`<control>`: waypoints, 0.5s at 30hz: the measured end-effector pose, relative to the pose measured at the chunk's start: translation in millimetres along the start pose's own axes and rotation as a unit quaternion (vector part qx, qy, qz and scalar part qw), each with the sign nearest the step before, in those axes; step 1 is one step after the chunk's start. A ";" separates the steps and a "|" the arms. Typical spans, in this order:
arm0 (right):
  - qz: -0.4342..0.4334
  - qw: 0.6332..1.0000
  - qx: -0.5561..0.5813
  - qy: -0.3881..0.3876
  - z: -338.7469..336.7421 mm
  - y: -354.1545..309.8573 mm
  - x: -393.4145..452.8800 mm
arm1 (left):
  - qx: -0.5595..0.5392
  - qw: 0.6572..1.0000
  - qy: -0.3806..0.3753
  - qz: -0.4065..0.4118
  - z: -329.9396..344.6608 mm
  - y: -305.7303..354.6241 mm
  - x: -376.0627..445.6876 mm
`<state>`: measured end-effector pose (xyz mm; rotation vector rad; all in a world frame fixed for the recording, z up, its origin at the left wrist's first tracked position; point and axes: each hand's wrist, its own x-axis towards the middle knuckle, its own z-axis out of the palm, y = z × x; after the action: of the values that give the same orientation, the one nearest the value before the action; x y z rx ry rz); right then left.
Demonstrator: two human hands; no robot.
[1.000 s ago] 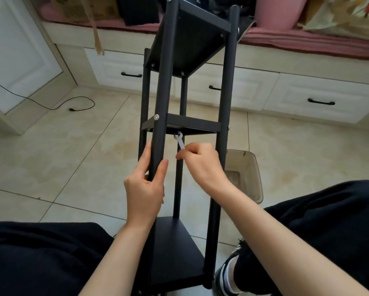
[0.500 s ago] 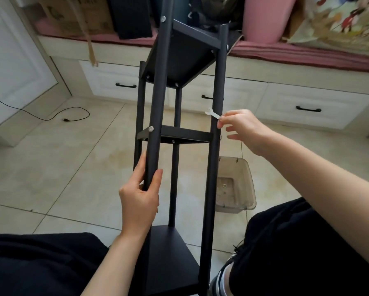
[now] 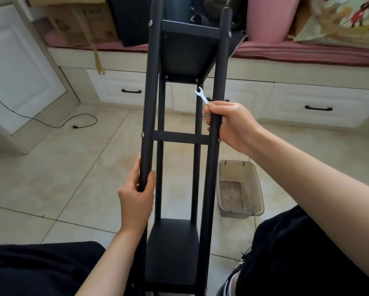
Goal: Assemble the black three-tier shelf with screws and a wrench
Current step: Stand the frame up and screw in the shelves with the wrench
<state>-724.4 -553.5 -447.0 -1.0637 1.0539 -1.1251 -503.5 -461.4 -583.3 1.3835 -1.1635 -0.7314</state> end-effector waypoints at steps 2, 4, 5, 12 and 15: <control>-0.007 1.000 -0.007 0.004 1.2 -2.1 -1.2 | -0.002 1.000 0.001 -0.005 4.1 -5.8 2.4; -0.008 1.000 -0.006 0.010 0.0 -3.1 -1.3 | -0.002 1.000 -0.008 0.009 6.2 -10.6 5.8; -0.009 1.000 -0.001 0.012 -0.8 -3.5 -1.2 | 0.001 1.000 -0.011 0.015 6.9 -12.1 8.7; -0.027 0.999 0.017 0.011 7.0 -6.1 -1.4 | 0.082 0.995 -0.014 0.052 -0.5 -7.1 36.8; -0.024 0.999 0.028 0.009 13.5 -7.8 -0.7 | 0.137 0.989 -0.047 0.022 -5.2 -4.8 50.9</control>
<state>-712.5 -552.4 -437.0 -1.0398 1.0100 -1.1989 -481.4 -507.3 -577.4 1.5571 -1.4051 -0.6262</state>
